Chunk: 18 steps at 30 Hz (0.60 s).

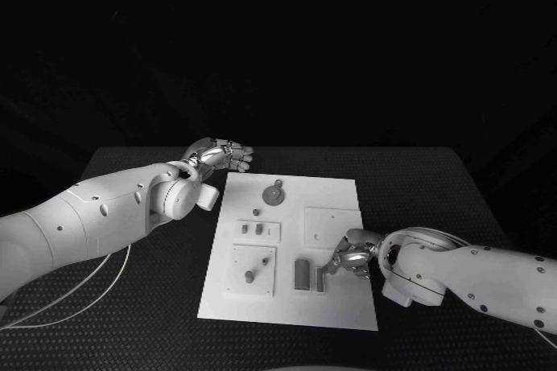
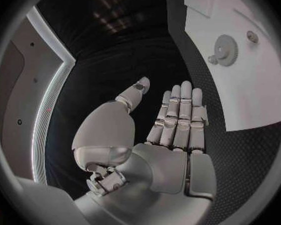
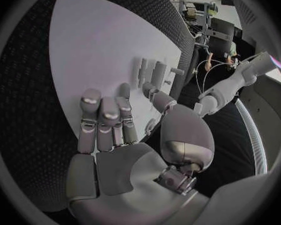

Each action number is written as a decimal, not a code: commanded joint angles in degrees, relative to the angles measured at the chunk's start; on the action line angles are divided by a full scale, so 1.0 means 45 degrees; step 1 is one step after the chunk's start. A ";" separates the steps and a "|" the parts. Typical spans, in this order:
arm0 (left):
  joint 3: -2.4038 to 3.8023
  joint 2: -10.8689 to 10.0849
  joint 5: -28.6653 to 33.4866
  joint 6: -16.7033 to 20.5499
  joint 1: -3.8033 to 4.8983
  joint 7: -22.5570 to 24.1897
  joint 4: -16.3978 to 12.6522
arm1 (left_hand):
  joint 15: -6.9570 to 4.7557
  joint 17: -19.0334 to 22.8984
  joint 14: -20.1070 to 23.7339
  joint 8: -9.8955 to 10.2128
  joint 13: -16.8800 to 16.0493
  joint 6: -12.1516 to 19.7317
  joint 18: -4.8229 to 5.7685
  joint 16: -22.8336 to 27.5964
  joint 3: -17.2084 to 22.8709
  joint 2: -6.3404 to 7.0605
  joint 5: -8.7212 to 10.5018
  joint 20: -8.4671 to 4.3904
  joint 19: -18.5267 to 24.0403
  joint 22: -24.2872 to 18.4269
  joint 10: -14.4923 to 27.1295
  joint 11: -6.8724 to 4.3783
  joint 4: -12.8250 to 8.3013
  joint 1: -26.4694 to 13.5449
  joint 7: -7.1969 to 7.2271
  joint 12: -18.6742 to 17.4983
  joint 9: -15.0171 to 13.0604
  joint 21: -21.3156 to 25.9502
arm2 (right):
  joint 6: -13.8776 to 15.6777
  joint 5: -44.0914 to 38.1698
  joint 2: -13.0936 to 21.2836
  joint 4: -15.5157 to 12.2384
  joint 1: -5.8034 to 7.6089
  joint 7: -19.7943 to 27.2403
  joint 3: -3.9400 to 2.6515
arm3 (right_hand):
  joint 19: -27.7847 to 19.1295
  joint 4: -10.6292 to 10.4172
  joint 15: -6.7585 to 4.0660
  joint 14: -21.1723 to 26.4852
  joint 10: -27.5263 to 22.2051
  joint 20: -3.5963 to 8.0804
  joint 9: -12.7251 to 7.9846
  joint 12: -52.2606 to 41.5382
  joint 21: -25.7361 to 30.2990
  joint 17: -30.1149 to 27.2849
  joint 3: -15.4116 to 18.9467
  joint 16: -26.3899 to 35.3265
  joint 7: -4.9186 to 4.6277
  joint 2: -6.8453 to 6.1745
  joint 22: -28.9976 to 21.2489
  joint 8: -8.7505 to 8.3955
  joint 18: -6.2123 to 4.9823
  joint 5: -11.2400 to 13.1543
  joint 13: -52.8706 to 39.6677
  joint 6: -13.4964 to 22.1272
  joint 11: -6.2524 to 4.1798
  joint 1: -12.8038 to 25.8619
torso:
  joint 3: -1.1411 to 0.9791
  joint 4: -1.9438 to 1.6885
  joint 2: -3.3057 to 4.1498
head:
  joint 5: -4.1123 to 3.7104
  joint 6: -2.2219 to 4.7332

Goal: Assemble the parts on the task board

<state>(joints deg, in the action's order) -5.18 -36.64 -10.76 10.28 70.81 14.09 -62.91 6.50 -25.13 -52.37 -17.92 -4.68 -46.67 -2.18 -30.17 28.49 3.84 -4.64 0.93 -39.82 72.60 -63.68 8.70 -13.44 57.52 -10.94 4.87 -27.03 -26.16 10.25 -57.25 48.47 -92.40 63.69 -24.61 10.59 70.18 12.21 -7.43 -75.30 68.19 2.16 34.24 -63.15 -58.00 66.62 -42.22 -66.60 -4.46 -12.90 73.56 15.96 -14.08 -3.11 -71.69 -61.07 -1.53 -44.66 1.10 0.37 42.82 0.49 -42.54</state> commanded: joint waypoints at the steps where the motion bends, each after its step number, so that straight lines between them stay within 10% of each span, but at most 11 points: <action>1: 0.0008 0.0030 -0.0012 -0.0131 0.0014 0.0184 0.0007 | 0.0042 -0.0014 -0.0026 -0.0077 0.0021 0.0003 -0.0177 0.0078 -0.0013 -0.0005 0.0057 0.0004 -0.0069 0.0022 -0.0075 0.0005 0.0087 -0.0117 0.0094 0.0081 0.0014 0.0044 | 0.0075 0.0894 0.0091 0.0140 0.0128 0.1026 -0.0096 | 0.0012 -0.0136 0.0029 0.0016 -0.0212 0.0004 0.0083 0.0123 -0.0048 0.0006 0.0128 0.0050 -0.0085 -0.0230 -0.0013 0.0065 -0.0205 -0.0063 0.0049 0.0148 0.0020 0.0036 | 0.0008 0.0011 -0.0029 | -0.0034 0.0136; 8: 0.0004 0.0082 0.0165 -0.0111 0.0010 0.0370 0.0143 | 0.0040 -0.0028 -0.0034 -0.0086 0.0019 -0.0005 -0.0178 0.0084 -0.0020 0.0005 0.0061 0.0003 -0.0072 0.0031 -0.0097 -0.0004 0.0090 -0.0121 0.0097 0.0094 0.0017 0.0050 | 0.0330 0.2452 0.0075 0.1019 0.0452 0.3370 -0.0520 | -0.0205 -0.0217 0.0135 0.0205 -0.0690 0.0095 0.0038 0.0257 -0.0001 0.0074 0.0789 0.0077 -0.0248 -0.0290 0.0022 -0.0170 -0.0205 -0.0368 0.0070 0.0683 0.0166 0.0068 | 0.0032 0.0040 -0.0093 | -0.0160 0.0504; 14: -0.0019 0.0225 0.0431 -0.0205 0.0005 0.0501 0.0435 | 0.0028 -0.0063 -0.0069 -0.0101 0.0013 -0.0016 -0.0181 0.0086 -0.0019 -0.0001 0.0059 -0.0005 -0.0085 0.0050 -0.0160 -0.0032 0.0081 -0.0104 0.0104 0.0131 0.0024 0.0063 | 0.0503 0.3829 -0.0516 0.2841 0.0545 0.5528 -0.1057 | -0.0561 0.0540 0.0245 0.0451 -0.0985 0.0086 0.0088 0.0241 0.0085 0.0110 0.1810 0.0174 -0.0370 0.0608 0.0082 -0.0257 -0.0205 -0.1127 0.0050 0.1035 0.0283 -0.0127 | 0.0088 0.0092 -0.0259 | -0.0244 0.0909; 18: -0.0095 0.0317 0.0656 -0.0330 0.0003 0.0629 0.0694 | -0.0006 -0.0126 -0.0162 -0.0131 0.0000 -0.0046 -0.0185 0.0064 -0.0019 -0.0053 0.0053 -0.0025 -0.0130 0.0074 -0.0271 -0.0080 0.0084 -0.0097 0.0117 0.0193 0.0033 0.0074 | 0.0573 0.4853 -0.1412 0.4904 0.0545 0.6718 -0.1268 | -0.1151 0.0899 0.0392 0.0952 -0.1486 -0.0086 0.0064 0.0554 0.0537 -0.0093 0.2127 0.0632 -0.0508 0.1046 -0.0048 -0.0378 -0.0190 -0.1574 0.0222 0.1330 0.0441 -0.0360 | 0.0147 0.0127 -0.0487 | -0.0329 0.1547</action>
<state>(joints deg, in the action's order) -5.58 -35.31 -9.46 10.16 70.77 15.21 -59.98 6.53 -25.65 -52.86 -18.14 -4.68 -46.87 -2.16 -30.17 28.49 3.84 -4.64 0.72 -40.04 72.89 -64.40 8.40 -13.44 57.52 -10.74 5.39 -26.96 -26.16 12.22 -41.86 42.86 -72.35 66.21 -3.04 4.94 65.51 16.13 -5.72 -71.48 61.94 1.90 34.60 -60.99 -56.05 66.40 -32.80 -64.13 -6.49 -8.62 73.53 14.49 -13.49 -9.90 -70.92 -55.55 0.39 -46.28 1.53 0.79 41.45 -0.81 -37.14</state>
